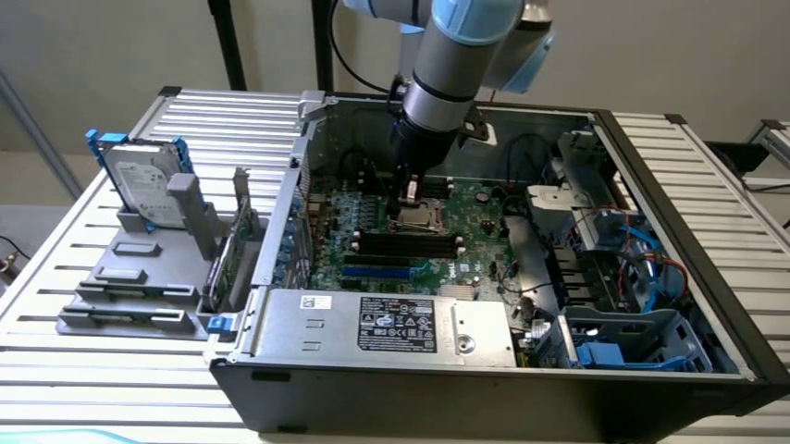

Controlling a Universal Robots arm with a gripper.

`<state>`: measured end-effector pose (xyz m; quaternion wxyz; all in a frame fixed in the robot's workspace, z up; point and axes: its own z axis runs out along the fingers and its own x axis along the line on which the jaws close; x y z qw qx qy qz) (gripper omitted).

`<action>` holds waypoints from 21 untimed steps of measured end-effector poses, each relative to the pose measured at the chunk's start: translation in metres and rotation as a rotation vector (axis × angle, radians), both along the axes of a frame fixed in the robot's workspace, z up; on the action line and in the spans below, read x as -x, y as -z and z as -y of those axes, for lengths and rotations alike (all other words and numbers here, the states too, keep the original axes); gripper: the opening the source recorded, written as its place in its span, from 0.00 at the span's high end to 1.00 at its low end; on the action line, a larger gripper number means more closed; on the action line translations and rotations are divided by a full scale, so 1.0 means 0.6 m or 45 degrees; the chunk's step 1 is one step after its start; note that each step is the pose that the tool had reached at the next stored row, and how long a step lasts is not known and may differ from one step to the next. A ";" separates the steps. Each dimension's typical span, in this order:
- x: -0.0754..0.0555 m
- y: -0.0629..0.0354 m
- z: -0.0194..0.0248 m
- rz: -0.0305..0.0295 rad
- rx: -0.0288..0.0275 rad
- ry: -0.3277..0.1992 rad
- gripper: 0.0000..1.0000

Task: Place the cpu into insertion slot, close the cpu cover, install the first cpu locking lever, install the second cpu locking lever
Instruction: 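Close the cpu cover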

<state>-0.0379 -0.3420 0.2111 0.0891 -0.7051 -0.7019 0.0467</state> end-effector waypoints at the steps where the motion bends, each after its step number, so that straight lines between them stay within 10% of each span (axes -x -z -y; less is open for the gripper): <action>1: 0.001 0.002 -0.0002 0.0000 -0.0014 0.000 0.89; 11: 0.002 0.013 -0.0015 -0.0006 -0.0156 0.000 0.89; 21: 0.027 -0.015 0.0068 -0.0076 -0.0206 0.000 0.89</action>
